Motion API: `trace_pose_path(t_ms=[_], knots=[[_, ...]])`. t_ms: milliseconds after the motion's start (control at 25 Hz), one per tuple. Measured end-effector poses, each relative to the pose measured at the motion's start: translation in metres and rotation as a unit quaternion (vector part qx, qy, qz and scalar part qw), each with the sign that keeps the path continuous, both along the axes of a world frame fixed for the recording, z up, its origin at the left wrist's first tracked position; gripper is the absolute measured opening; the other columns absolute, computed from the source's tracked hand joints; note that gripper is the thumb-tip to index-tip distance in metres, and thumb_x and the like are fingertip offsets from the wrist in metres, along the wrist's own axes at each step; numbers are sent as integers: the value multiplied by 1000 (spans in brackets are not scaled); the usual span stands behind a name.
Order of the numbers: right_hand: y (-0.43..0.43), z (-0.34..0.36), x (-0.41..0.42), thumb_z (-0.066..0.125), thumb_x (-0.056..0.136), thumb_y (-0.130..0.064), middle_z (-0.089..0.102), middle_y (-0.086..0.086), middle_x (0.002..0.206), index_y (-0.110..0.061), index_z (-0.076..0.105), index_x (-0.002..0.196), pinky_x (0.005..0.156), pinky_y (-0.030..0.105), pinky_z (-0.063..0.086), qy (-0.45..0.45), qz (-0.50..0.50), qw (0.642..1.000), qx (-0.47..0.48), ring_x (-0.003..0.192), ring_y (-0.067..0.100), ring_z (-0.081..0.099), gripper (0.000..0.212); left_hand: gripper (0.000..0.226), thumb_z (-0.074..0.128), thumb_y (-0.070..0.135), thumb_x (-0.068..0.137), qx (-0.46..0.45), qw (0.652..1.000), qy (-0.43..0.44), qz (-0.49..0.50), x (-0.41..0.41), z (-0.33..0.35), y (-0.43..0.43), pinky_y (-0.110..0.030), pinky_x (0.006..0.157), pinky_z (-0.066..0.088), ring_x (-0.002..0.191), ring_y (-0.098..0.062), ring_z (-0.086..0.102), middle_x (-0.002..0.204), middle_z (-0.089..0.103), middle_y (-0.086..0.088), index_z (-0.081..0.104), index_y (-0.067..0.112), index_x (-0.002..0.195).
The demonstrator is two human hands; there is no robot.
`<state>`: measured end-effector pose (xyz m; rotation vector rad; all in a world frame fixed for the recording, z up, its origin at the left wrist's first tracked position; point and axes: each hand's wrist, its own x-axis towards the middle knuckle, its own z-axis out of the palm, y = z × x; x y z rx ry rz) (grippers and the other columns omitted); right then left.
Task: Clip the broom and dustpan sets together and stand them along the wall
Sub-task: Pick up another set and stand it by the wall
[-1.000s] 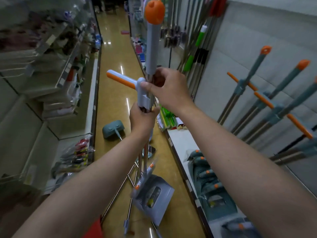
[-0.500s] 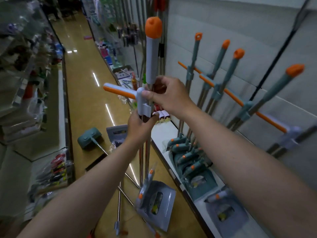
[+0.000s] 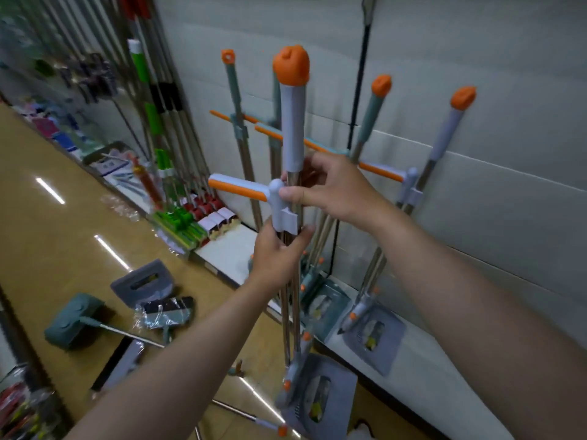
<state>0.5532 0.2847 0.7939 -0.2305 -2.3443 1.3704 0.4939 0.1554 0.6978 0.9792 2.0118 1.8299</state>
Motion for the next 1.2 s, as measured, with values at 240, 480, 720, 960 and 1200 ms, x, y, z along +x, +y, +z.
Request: trace_pose_path(t_ms=[240,480,720,960,1200], knots=[[35,-28,89,66,95,-23,69,8,96,-21,67,97,77,36,59,-46,-124,983,-126,87,14,67,4,28,69,25,93,-5,990,-65,-125,43,-19,32,-20,60,41,62,-8,51,65,48,4,47,16,77],[90,-82,135,74,89,-26,62,8,121,-13,58,120,78,37,56,-136,-351,903,-208,88,15,65,38,27,71,27,90,-9,985,-102,-140,67,-32,61,-18,61,44,63,-6,53,69,50,0,51,11,81],[96,-65,138,62,96,-14,69,5,107,-27,65,104,86,37,57,-121,-166,964,-169,103,17,67,15,21,72,23,90,-16,977,-112,-179,88,-31,101,-21,68,49,76,-8,63,79,62,2,58,8,93],[102,-57,159,70,85,-17,65,0,105,-23,57,118,84,33,55,-67,-148,985,-59,98,15,64,35,20,64,8,93,-2,959,-94,-268,119,-41,151,-29,78,54,99,-17,68,97,70,-2,61,5,113],[140,-45,191,76,83,-40,71,4,93,-13,59,113,76,34,54,-108,-299,945,78,87,21,67,44,39,66,5,92,-9,950,-84,-301,144,-34,200,-28,91,54,115,-14,64,119,67,-5,55,7,128]])
